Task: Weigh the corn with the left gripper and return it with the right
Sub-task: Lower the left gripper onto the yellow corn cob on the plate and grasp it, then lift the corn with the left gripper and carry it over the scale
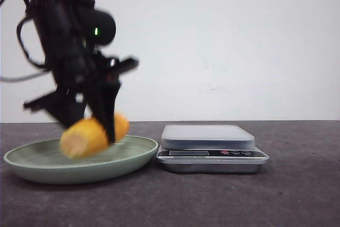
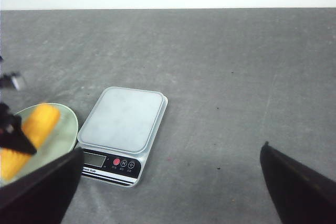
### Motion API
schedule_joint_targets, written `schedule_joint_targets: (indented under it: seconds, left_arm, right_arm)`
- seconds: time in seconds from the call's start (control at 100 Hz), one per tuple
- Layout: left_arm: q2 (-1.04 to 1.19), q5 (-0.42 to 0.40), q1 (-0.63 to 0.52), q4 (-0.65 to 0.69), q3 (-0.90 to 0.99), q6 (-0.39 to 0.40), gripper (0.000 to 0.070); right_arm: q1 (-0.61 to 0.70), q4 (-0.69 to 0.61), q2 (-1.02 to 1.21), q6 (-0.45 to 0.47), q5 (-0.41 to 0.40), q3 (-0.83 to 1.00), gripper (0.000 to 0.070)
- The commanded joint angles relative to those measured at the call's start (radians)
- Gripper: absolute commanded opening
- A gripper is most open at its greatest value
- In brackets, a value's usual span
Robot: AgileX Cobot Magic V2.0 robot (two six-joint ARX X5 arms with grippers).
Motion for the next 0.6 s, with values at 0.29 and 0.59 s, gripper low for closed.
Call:
schedule_joint_targets:
  seconds: [0.29,0.59]
  left_arm:
    - [-0.152,0.062,-0.061,0.102,0.304,-0.039,0.0007]
    - [-0.154,-0.030,-0.134,0.332,0.436,-0.039,0.0010]
  right_arm:
    - [0.003,0.002,0.004,-0.004,0.003,0.008,0.0680]
    - [0.003,0.002,0.004,0.004,0.004,0.008,0.0679]
